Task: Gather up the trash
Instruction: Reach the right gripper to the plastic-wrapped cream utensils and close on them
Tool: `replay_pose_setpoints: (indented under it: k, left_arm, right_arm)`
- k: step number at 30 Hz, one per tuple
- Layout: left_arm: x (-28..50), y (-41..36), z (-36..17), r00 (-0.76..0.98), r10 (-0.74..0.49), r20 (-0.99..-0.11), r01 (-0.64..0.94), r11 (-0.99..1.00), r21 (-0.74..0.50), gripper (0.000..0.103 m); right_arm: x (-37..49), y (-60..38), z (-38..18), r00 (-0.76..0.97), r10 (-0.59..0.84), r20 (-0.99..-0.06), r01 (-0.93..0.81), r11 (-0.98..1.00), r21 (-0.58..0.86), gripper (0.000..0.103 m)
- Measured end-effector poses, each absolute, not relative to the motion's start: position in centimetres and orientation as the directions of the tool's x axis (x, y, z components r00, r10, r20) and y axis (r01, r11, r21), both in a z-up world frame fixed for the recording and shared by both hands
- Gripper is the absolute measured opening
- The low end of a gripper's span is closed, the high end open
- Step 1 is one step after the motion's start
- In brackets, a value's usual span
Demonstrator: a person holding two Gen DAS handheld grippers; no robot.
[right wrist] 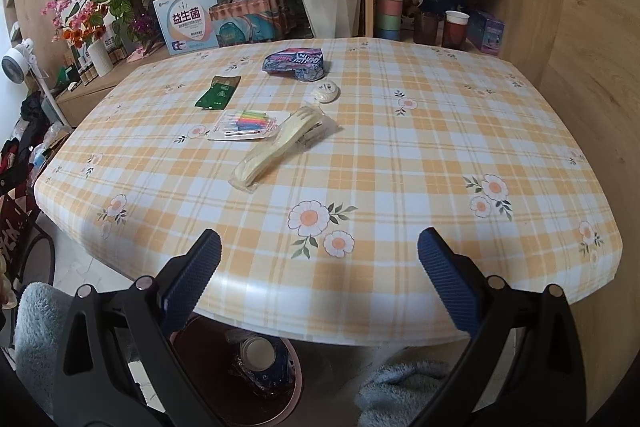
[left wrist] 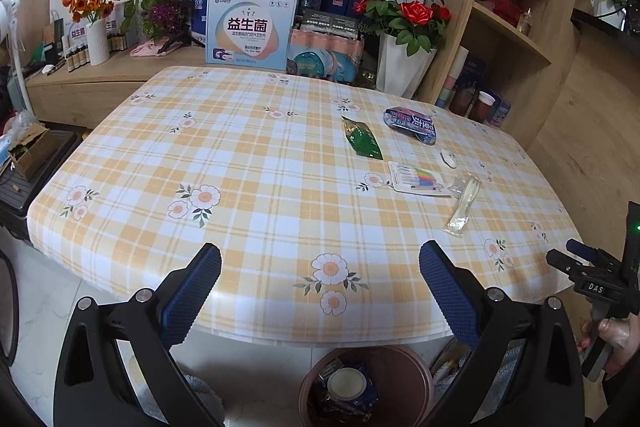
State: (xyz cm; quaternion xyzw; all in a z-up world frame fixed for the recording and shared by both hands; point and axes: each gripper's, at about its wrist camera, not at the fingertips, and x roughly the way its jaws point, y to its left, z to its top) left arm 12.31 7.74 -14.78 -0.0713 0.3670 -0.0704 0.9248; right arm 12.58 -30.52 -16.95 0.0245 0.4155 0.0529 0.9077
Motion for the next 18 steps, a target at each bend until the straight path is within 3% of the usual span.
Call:
replay_pose_setpoints:
  k: [18]
  left_arm:
    - [19.1, 8.2, -18.2, 0.710, -0.169, -0.683, 0.084, 0.984, -0.156, 0.097]
  right_arm:
    - [22.1, -28.0, -21.4, 0.549, 0.126, -0.826, -0.069, 0.992, 0.106, 0.096]
